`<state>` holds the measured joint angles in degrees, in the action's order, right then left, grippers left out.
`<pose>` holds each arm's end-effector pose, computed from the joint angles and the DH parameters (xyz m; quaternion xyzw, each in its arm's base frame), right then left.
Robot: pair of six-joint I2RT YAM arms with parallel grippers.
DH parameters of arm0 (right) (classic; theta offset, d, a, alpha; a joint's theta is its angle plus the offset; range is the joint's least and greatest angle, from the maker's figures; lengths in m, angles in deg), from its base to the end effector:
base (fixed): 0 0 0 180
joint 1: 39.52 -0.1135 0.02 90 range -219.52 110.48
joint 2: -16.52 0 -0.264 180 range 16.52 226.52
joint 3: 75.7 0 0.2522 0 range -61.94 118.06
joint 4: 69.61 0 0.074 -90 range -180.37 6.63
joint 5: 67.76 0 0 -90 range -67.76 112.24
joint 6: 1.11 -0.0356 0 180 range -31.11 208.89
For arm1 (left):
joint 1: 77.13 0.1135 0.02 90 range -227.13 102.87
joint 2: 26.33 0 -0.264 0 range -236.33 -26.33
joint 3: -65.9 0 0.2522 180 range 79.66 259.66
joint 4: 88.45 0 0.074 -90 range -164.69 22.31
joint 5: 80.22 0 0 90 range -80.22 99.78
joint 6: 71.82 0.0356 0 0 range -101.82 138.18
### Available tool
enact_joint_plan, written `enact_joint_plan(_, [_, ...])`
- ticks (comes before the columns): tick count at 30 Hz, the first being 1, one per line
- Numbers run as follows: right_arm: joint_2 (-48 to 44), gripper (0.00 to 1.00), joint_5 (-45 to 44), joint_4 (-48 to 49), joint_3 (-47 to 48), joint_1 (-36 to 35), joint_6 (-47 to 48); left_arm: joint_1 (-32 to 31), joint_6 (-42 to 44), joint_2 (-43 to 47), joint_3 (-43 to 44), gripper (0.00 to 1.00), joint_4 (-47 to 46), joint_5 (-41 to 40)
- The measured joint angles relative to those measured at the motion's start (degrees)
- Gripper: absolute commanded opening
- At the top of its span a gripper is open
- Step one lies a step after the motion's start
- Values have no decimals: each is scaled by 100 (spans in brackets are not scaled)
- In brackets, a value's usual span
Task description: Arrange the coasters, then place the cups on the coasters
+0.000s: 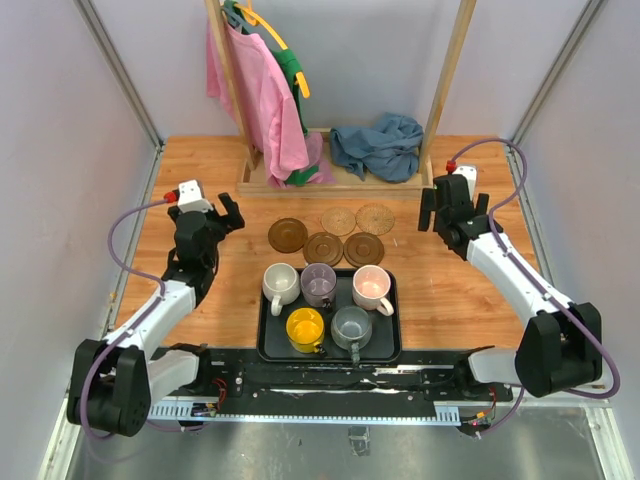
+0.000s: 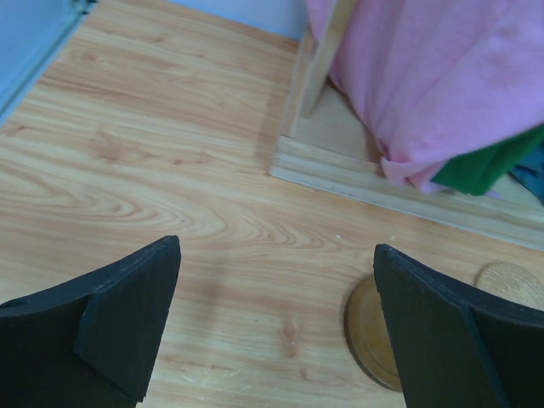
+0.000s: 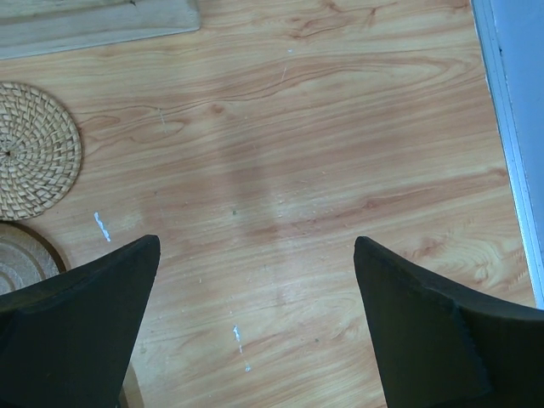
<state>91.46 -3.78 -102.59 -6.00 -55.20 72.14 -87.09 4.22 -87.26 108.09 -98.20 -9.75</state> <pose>0.2794 0.0622 0.2798 0.1065 0.8756 -0.0757 0.4651 0.2353 -0.0292 0.2464 -0.1362 0.7450 -0.0065 0.6529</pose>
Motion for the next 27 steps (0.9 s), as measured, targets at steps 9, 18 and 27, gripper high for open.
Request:
enact_joint_plan(9, [118, 67, 682, 210, -20, -48, -2, -15, 164, -734, 262, 99, -251, 1471])
enact_joint_plan(18, [579, 8, 1600, 693, -33, -247, -59, -682, 352, -1311, 409, 44, -258, 1797])
enact_joint_plan(27, [1235, 1, 2459, 953, -28, -769, -142, -885, 203, -1825, 426, 1, -420, 1939])
